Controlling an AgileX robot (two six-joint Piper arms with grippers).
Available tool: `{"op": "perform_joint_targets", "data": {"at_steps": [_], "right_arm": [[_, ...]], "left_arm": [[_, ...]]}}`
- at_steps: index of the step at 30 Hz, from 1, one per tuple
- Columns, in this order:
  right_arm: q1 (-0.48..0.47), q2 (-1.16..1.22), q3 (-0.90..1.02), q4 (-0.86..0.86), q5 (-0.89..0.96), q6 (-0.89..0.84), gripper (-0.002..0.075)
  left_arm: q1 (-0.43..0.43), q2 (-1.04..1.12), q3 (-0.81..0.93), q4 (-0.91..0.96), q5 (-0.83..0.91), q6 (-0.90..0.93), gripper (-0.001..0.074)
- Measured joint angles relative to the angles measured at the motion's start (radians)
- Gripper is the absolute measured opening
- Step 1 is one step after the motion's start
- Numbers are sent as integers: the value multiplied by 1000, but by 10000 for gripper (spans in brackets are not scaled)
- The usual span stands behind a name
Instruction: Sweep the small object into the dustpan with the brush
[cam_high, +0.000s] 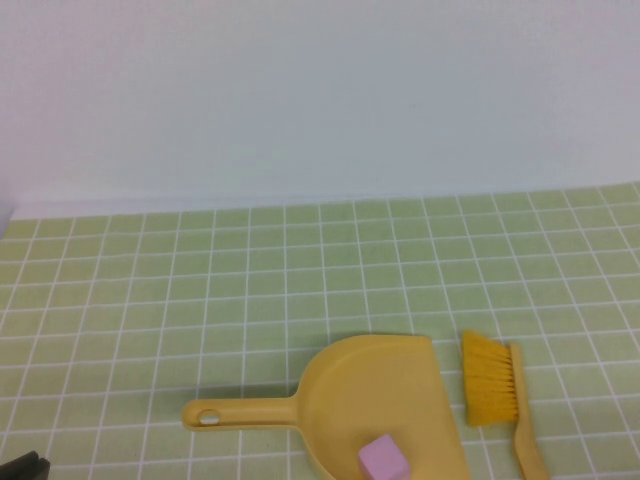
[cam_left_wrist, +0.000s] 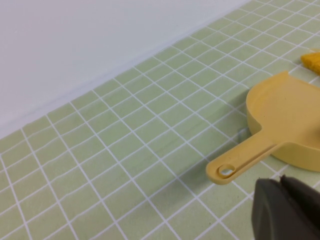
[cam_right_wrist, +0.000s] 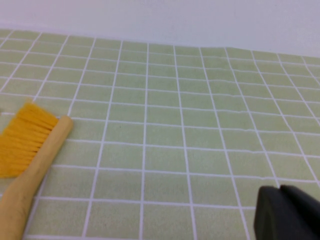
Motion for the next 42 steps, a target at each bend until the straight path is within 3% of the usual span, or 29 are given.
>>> {"op": "perform_joint_targets", "data": {"at_steps": [22, 30, 38, 42], "right_arm": [[0, 0, 0, 0, -1, 0, -2], [0, 0, 0, 0, -1, 0, -2], [0, 0, 0, 4, -1, 0, -2], [0, 0, 0, 4, -1, 0, -2]], "left_arm": [[8, -10, 0, 6, -2, 0, 0], [240, -27, 0, -33, -211, -6, 0], [554, -27, 60, -170, -351, -6, 0], [620, -37, 172, -174, -422, -6, 0]]}}
